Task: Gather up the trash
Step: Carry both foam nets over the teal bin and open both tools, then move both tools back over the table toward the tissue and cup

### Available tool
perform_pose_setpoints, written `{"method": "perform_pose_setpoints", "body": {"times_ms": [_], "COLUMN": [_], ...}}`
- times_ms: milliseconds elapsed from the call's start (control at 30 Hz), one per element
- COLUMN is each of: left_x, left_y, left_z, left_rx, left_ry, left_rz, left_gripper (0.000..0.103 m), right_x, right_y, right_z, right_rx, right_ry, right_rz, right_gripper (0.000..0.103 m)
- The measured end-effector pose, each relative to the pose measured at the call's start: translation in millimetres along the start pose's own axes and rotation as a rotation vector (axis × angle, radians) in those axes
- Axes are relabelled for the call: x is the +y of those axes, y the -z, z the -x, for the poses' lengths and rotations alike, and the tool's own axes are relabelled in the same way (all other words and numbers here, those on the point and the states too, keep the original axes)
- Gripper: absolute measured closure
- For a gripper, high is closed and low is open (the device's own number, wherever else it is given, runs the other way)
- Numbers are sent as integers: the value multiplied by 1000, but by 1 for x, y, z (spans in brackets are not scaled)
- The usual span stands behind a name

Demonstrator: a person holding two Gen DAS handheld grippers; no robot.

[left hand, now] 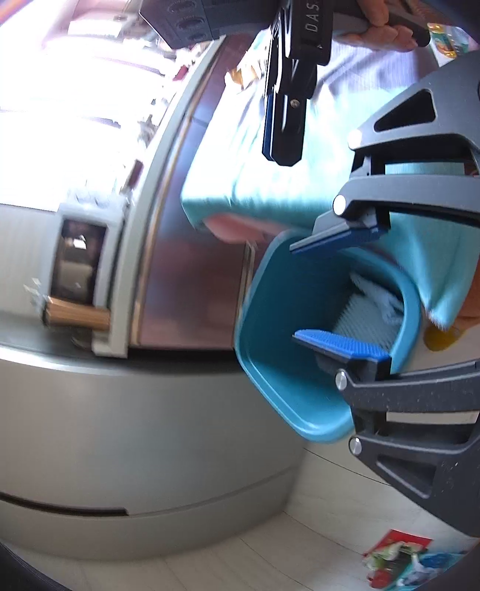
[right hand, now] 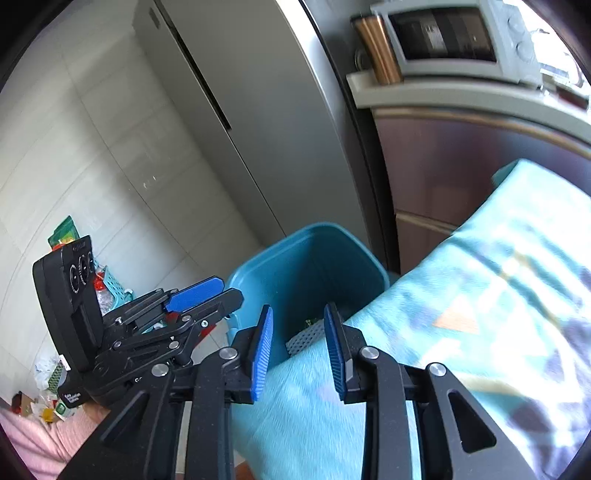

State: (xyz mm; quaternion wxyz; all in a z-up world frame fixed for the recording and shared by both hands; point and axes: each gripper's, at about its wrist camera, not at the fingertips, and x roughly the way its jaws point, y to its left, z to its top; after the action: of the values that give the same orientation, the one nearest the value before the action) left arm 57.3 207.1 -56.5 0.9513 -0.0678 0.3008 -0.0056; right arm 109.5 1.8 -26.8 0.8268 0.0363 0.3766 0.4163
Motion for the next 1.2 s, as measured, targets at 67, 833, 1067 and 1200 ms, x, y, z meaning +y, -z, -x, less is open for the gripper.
{"method": "perform_pose_setpoints", "body": {"times_ms": [67, 833, 1067, 1200], "left_x": [-17, -240, -273, -287], "left_y": [-4, 17, 23, 27], "left_z": [9, 30, 22, 13], "left_rx": [-29, -56, -28, -4], "left_ry": [32, 250, 285, 302], "left_rz": [-35, -380, -417, -439], "left_gripper": [54, 36, 36, 36], "right_x": [0, -80, -101, -113], "right_y": [6, 118, 143, 159], "right_z": [21, 190, 221, 243], "right_rx": [-39, -263, -295, -323], "right_ry": [7, 324, 388, 436], "right_rz": [9, -199, -257, -306], "right_gripper": [69, 61, 61, 60]}}
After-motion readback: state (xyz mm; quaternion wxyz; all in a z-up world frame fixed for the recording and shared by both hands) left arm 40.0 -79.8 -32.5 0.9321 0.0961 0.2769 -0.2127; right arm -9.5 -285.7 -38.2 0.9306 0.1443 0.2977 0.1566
